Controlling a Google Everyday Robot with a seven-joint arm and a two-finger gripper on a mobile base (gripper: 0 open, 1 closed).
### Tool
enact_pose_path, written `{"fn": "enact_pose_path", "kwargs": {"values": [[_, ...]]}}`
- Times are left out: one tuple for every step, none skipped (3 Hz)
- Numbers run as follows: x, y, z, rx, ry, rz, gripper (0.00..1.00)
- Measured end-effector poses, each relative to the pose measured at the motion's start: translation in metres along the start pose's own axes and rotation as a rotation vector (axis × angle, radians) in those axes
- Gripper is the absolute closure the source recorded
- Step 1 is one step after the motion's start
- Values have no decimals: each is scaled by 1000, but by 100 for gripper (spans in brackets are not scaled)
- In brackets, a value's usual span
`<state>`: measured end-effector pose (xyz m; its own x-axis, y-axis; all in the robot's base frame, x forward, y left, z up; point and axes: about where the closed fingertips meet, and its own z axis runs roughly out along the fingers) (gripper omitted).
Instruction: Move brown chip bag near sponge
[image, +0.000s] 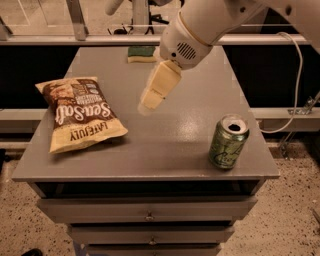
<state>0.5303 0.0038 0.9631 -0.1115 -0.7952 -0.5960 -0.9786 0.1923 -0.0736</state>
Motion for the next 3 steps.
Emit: {"fn": "enact_pose_path", "kwargs": {"values": [[-36,4,68,-45,-86,-13,0],[-77,0,122,-43,-142,-58,0],[-98,-1,157,-45,-177,-48,0]]}}
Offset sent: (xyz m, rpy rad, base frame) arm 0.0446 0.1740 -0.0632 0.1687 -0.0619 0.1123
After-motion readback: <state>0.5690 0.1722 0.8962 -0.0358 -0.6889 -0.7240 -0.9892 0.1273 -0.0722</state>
